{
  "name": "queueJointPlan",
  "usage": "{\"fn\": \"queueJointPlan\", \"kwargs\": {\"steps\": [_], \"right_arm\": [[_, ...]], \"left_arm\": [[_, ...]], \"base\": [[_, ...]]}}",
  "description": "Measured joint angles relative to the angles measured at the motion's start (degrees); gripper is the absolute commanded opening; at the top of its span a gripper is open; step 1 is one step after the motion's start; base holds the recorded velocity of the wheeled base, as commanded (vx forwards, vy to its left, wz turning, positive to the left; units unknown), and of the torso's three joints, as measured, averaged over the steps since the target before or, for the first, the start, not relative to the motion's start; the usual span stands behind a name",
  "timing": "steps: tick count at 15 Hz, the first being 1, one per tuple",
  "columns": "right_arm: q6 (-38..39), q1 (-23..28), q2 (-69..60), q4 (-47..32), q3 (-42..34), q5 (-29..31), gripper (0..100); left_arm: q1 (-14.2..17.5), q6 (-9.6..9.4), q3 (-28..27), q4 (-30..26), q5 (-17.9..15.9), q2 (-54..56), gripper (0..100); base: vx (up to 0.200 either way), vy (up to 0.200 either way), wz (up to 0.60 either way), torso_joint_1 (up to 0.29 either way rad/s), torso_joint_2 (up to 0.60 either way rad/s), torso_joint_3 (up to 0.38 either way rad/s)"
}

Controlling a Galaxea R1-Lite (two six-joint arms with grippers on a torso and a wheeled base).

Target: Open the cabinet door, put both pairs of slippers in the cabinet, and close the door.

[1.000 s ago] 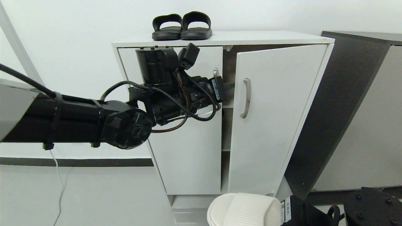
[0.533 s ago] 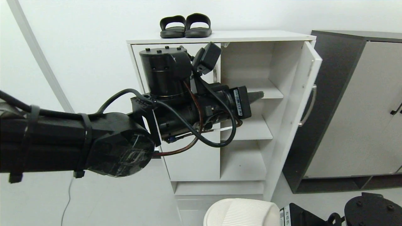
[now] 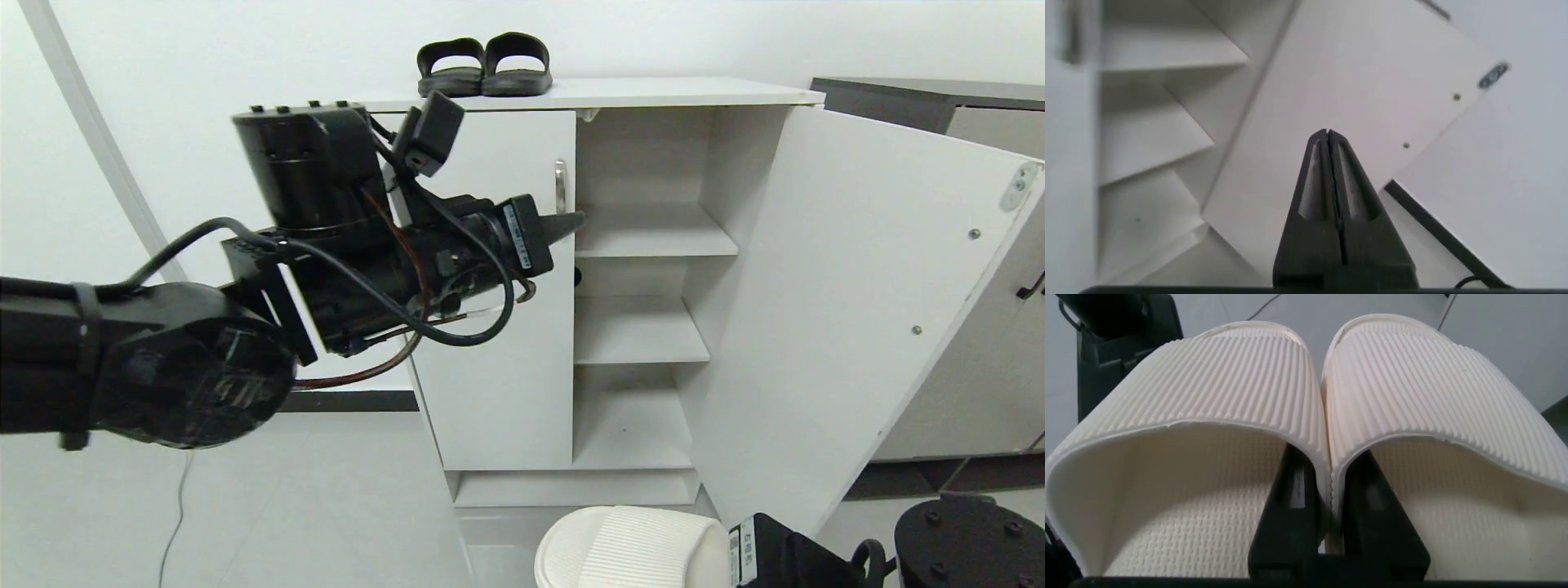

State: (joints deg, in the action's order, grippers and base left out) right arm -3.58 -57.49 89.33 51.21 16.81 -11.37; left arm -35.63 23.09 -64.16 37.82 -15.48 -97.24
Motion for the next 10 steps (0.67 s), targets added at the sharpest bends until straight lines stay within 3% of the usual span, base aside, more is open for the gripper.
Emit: {"fn": "queueJointPlan", "kwargs": {"steps": [3, 7, 9, 10], "right_arm": [[0.13, 1.35, 0.50, 0.02, 0.68, 0.07, 0], [1.80, 3.80, 1.60, 0.07, 3.02, 0.62, 0], [4.78, 4.52, 2.06, 0.02, 5.40, 4.23, 0], [5.77, 4.82, 2.69, 0.05, 7.11, 8.23, 0]], "left_arm": [[2.40, -0.84, 6.50, -0.71, 0.35, 8.05, 0], [7.47, -3.74, 20.64, -2.24, 0.82, 22.88, 0], [11.00, -5.96, 26.45, -6.89, 3.33, 32.17, 0], [12.57, -7.41, 28.38, -11.87, 5.77, 37.16, 0]], "base": [[0.000, 0.000, 0.00, 0.000, 0.00, 0.000], [0.000, 0.000, 0.00, 0.000, 0.00, 0.000], [0.000, 0.000, 0.00, 0.000, 0.00, 0.000], [0.000, 0.000, 0.00, 0.000, 0.00, 0.000]]}}
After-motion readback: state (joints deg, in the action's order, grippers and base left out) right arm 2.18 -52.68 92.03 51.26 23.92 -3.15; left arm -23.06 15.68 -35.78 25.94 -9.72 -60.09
